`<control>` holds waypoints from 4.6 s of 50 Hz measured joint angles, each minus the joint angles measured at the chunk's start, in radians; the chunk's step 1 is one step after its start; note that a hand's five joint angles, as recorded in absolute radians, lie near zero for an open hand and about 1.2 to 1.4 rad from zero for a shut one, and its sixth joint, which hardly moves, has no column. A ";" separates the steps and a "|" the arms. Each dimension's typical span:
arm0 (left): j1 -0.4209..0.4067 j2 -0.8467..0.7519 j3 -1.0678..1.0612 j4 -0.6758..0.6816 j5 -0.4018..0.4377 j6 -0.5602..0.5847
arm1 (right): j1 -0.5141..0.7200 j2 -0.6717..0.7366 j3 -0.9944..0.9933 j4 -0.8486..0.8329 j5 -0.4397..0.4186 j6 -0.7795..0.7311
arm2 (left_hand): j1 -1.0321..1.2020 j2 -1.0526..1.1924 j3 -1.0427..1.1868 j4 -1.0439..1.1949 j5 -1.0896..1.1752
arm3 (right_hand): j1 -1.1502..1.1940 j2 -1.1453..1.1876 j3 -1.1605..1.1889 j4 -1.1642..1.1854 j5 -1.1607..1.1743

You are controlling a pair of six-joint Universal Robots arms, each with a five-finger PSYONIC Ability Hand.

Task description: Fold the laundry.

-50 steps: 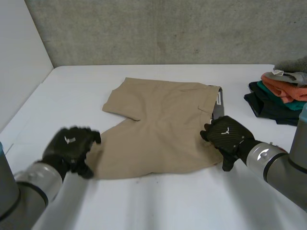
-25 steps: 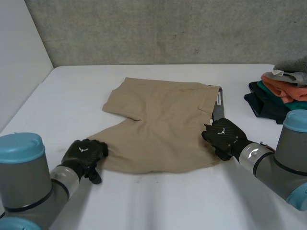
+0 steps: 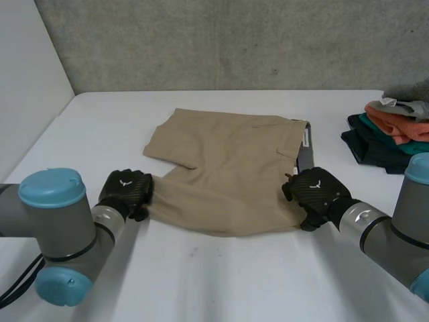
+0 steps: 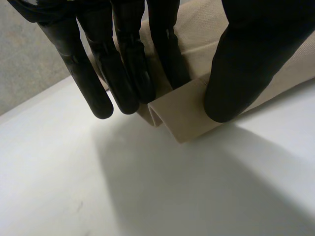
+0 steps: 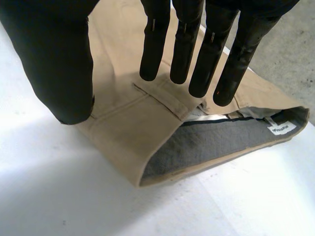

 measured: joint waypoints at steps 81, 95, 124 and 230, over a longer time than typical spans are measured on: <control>-0.171 0.641 -0.120 -0.836 0.134 0.199 | -0.025 -0.314 0.032 0.853 0.106 -0.418 | 0.209 0.265 0.263 0.267 0.226 | 0.452 0.560 0.579 0.575 0.542; -0.153 0.038 0.391 -0.321 0.033 0.209 | -0.039 -0.076 -0.191 0.498 0.169 -0.171 | 0.209 0.266 0.264 0.270 0.226 | 0.467 0.559 0.579 0.576 0.542; -0.166 -0.556 0.963 0.163 0.134 0.319 | 0.043 0.237 -0.401 -0.027 0.441 -0.131 | -0.748 -0.727 -0.714 -0.727 -0.702 | -0.366 -0.396 -0.392 -0.374 -0.369; 0.051 0.252 0.005 -0.040 -0.021 0.139 | 0.312 0.071 -0.235 -0.164 -0.153 -0.690 | -0.748 -0.727 -0.714 -0.727 -0.703 | 0.183 0.559 0.577 0.576 0.525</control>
